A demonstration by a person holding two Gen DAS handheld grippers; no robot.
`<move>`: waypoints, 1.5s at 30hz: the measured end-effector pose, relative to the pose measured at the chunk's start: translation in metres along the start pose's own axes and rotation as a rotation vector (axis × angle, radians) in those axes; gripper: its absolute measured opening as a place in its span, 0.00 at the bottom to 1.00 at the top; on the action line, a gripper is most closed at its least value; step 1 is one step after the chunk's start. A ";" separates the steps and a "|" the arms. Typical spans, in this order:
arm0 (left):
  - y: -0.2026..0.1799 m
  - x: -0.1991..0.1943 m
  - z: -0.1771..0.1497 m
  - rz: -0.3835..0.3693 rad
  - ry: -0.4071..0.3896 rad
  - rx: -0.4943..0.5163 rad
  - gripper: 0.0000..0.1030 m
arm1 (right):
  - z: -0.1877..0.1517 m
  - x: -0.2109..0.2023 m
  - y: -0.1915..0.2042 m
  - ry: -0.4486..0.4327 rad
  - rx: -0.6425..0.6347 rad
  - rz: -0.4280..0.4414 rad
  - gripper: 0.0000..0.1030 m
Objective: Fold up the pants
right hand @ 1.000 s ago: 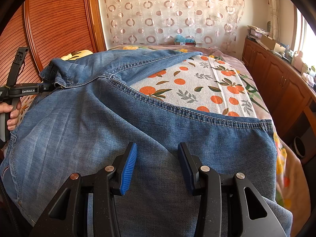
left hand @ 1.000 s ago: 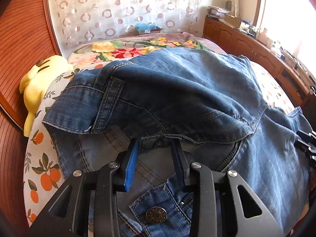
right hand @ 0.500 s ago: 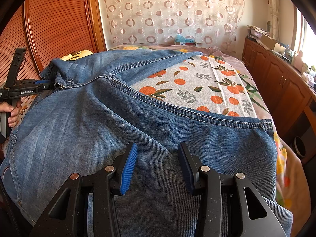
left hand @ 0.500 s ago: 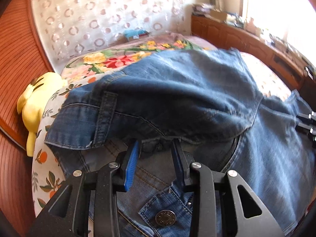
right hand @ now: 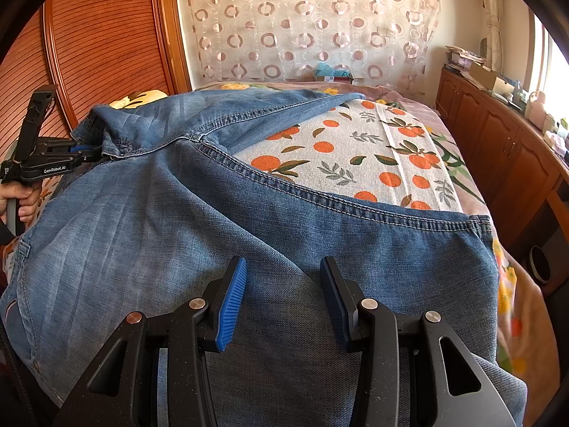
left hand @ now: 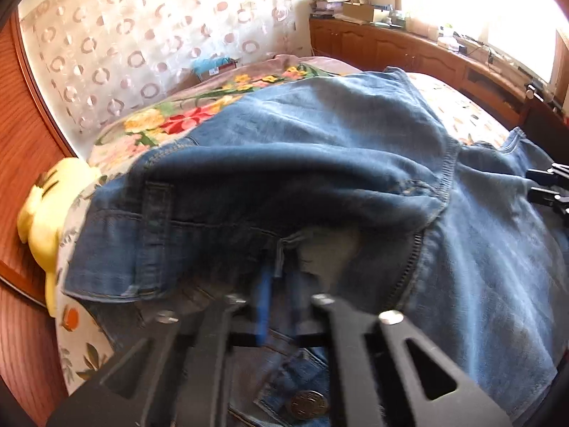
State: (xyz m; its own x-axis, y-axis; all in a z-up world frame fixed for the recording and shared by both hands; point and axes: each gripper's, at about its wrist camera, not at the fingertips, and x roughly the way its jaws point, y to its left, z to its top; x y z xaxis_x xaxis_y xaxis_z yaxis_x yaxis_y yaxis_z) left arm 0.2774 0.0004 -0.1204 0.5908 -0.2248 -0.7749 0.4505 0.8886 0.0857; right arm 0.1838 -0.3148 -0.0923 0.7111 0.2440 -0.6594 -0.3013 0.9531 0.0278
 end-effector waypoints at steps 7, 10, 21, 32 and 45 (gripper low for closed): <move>-0.004 -0.052 -0.011 0.046 -0.109 -0.045 0.04 | 0.000 0.000 0.001 0.000 0.002 0.001 0.44; 0.002 -0.086 -0.022 0.067 -0.159 -0.085 0.04 | 0.000 -0.001 0.000 -0.008 0.011 0.000 0.44; -0.021 -0.122 -0.079 0.048 -0.152 -0.077 0.08 | 0.003 0.005 0.002 -0.001 0.001 0.007 0.44; -0.017 -0.109 -0.100 0.028 -0.104 -0.186 0.27 | 0.003 0.005 0.003 0.000 -0.002 0.003 0.44; -0.030 -0.080 -0.107 -0.010 -0.027 -0.232 0.28 | 0.003 0.005 0.004 -0.001 -0.001 0.004 0.44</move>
State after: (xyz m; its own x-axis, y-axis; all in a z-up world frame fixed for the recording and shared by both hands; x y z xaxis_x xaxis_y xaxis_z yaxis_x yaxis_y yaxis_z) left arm 0.1453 0.0342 -0.1278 0.6065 -0.2420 -0.7574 0.2923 0.9537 -0.0707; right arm 0.1877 -0.3098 -0.0931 0.7105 0.2477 -0.6586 -0.3043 0.9521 0.0297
